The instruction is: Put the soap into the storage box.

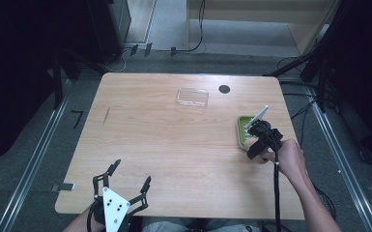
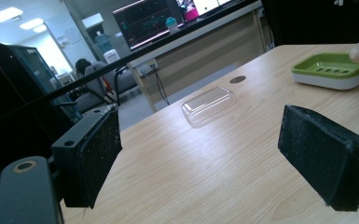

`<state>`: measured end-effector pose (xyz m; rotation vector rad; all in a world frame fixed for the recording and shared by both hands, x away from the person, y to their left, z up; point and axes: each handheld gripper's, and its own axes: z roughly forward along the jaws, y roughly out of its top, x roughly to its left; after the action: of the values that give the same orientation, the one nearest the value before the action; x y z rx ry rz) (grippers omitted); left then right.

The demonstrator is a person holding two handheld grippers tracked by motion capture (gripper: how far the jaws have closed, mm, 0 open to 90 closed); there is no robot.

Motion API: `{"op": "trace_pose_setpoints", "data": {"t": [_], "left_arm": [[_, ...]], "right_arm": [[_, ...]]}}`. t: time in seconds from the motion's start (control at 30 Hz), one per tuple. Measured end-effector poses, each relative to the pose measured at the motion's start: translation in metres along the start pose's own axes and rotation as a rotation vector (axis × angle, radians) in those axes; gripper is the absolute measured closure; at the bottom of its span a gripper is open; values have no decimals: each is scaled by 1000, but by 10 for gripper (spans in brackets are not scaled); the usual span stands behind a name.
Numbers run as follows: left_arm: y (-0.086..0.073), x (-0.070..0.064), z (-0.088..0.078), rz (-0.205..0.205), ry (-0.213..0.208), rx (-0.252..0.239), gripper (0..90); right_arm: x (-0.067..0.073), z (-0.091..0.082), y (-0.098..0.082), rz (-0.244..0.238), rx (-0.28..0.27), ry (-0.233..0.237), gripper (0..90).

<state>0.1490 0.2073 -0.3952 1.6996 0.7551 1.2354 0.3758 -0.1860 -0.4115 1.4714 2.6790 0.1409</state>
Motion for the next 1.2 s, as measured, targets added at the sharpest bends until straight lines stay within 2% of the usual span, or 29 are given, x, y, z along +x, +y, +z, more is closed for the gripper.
{"op": "trace_pose_setpoints", "data": {"t": [0.43,0.5,0.83,1.2], "left_arm": [[0,0,0,-6,3,-2,138],[0,0,0,-6,3,-1,138],[0,0,0,-5,2,0,138],[0,0,0,-7,3,-1,138]], "right_arm": [[-18,-5,9,53,-19,-5,334],[-20,-5,11,64,-14,-31,334],[-24,-7,20,67,-37,-13,334],[-33,-6,31,112,-46,-14,334]]}}
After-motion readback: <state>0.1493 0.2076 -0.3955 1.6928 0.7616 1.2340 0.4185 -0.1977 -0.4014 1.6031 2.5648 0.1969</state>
